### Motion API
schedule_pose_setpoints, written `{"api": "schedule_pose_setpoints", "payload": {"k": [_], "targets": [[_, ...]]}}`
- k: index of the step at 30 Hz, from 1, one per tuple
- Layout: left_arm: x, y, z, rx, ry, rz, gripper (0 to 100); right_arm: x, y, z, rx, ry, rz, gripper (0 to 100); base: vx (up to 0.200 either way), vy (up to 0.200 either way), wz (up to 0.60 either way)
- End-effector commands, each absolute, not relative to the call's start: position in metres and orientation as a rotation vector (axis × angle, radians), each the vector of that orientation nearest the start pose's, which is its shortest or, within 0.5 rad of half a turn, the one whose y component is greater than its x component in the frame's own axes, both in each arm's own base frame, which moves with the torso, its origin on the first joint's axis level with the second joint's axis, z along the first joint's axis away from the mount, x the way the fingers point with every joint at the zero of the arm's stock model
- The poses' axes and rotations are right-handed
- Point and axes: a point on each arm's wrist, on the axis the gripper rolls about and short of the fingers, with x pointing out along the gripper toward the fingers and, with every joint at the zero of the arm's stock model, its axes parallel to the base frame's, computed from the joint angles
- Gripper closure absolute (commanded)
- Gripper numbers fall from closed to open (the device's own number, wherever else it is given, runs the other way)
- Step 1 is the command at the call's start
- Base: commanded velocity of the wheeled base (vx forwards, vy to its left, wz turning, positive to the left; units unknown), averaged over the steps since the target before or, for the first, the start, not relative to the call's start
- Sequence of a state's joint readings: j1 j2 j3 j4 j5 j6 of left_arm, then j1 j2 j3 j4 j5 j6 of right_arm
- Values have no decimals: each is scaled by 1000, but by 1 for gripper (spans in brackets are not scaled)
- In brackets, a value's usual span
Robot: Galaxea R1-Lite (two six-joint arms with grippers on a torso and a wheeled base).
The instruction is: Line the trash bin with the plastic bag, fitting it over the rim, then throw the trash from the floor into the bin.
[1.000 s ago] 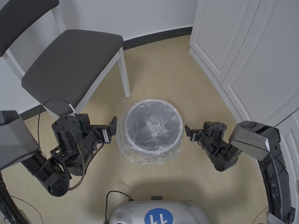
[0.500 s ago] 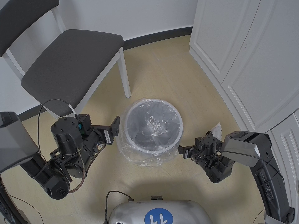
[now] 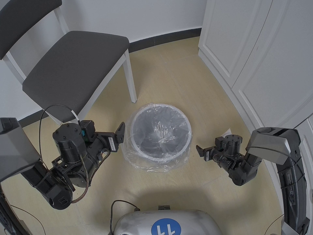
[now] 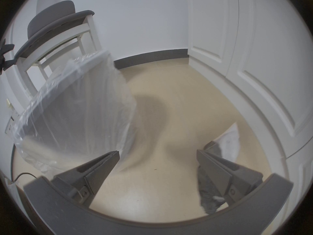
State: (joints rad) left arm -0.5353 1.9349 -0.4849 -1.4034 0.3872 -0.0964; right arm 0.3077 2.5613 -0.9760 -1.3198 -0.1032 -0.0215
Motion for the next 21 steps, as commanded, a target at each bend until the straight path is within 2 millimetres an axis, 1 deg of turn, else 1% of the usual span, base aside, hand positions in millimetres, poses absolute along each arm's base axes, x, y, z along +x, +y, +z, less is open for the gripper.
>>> {"api": "schedule_pose_setpoints", "payload": {"k": [1, 3, 5, 6, 7, 9, 11, 12, 14, 16, 18, 21], "targets": [[266, -148, 108, -71, 58, -146, 0, 402, 108, 1, -77, 214, 167, 0, 0, 0, 0], [266, -148, 108, -71, 58, -148, 0, 403, 103, 13, -75, 216, 155, 0, 0, 0, 0], [265, -148, 108, -69, 59, -146, 0, 403, 98, 29, -48, 234, 146, 0, 0, 0, 0], [265, -148, 108, -69, 59, -146, 0, 402, 98, 32, -38, 238, 145, 0, 0, 0, 0], [265, -148, 108, -67, 59, -148, 0, 399, 98, 49, 31, 283, 141, 0, 0, 0, 0], [265, -148, 108, -67, 61, -148, 0, 394, 100, 75, 116, 359, 138, 0, 0, 0, 0], [264, -149, 108, -66, 62, -151, 0, 395, 96, 91, 160, 438, 112, 0, 0, 0, 0], [264, -149, 107, -66, 65, -152, 0, 397, 93, 94, 172, 482, 94, 0, 0, 0, 0], [263, -149, 105, -66, 72, -153, 0, 405, 78, 91, 185, 548, 42, 0, 0, 0, 0], [261, -148, 103, -60, 83, -154, 0, 412, 66, 78, 177, 604, 6, 0, 0, 0, 0], [260, -147, 101, -58, 91, -152, 0, 422, 60, 54, 170, 648, -11, 0, 0, 0, 0], [260, -145, 100, -60, 84, -148, 0, 436, 52, 26, 135, 684, -25, 0, 0, 0, 0]]}}
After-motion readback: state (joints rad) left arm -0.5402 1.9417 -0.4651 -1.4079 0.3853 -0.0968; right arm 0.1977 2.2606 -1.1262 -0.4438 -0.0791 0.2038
